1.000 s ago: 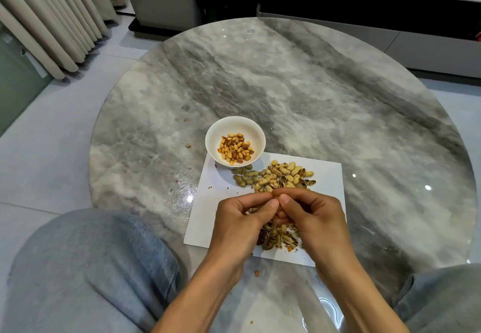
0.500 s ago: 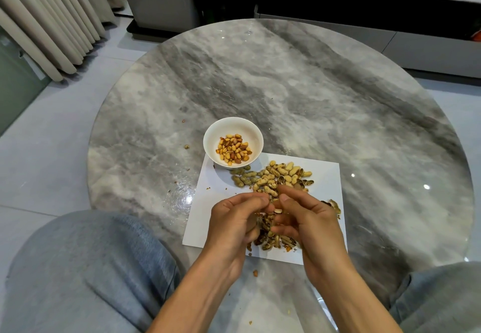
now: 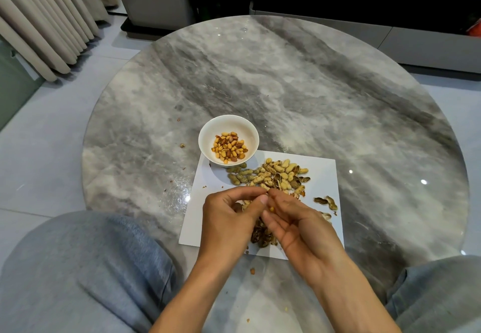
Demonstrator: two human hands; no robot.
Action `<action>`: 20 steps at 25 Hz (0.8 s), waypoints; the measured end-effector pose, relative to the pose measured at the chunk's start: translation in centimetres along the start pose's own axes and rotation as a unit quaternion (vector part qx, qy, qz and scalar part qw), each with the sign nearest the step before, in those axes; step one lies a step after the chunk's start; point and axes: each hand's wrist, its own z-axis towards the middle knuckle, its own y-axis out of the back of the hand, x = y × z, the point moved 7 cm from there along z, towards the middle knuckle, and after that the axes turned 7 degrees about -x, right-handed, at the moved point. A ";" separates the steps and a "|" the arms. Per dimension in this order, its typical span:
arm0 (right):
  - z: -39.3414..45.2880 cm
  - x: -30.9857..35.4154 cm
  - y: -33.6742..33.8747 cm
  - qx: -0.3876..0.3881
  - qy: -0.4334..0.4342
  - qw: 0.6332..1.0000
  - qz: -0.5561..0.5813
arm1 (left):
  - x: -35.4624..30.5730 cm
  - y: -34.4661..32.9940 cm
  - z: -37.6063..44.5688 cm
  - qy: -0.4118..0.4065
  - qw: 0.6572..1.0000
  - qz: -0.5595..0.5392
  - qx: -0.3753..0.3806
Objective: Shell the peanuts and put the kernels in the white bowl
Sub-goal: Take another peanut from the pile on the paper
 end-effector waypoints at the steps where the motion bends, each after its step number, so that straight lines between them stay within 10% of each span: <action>1: 0.0 0.0 0.0 -0.001 -0.009 1.000 0.017 | 0.6 0.2 0.2 0.039 0.999 -0.019 -0.011; 7: -0.1 1.6 -2.0 0.024 -0.039 0.996 0.073 | 3.6 0.1 0.2 0.279 0.926 -0.254 -0.032; 13: 2.2 5.5 -10.3 0.065 0.076 0.991 -0.085 | 3.0 -0.1 -0.1 0.334 0.849 -0.408 -0.021; 17: -1.7 4.7 -7.9 0.014 0.432 0.780 -0.453 | 2.4 -0.2 -0.1 0.324 0.827 -0.460 -0.006; 20: -2.8 1.0 -5.6 0.068 0.490 0.677 -0.545 | 2.0 -1.0 -0.4 0.329 0.824 -0.461 0.029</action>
